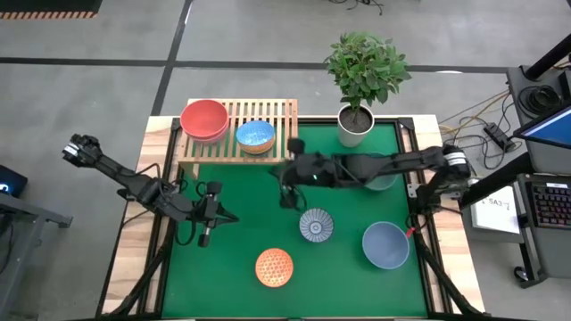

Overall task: Place and stack bowls onto a shelf
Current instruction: Adjust the stacked bowls on the shelf

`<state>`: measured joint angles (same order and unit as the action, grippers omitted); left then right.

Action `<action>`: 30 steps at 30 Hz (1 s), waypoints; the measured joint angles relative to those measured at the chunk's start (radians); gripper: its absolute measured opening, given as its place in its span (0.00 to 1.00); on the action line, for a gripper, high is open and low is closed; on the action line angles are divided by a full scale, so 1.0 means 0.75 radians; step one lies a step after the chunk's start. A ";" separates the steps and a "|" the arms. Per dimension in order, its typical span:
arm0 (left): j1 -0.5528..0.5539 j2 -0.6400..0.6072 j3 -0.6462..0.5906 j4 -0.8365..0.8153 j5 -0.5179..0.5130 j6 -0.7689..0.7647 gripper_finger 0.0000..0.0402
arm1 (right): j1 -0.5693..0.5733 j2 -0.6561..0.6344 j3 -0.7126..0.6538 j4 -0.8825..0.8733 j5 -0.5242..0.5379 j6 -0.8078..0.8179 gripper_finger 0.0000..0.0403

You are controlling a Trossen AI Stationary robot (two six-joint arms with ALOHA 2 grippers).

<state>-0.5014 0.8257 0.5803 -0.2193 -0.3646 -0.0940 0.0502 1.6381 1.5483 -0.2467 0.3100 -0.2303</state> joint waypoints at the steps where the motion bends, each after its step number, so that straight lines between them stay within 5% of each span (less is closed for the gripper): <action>1: 0.000 -0.001 0.000 -0.004 0.000 -0.001 0.00 | -0.027 0.018 0.004 0.080 0.001 -0.008 0.02; 9: -0.001 -0.002 -0.001 -0.012 0.000 -0.005 0.00 | -0.182 0.140 0.004 0.366 -0.003 -0.005 0.02; 30: -0.002 0.003 -0.004 -0.018 -0.001 0.004 0.00 | -0.191 0.142 -0.002 0.325 -0.004 0.099 0.02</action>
<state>-0.5026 0.8280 0.5774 -0.2332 -0.3653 -0.0910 -0.0931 1.7447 1.5471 -0.0030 0.3073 -0.1564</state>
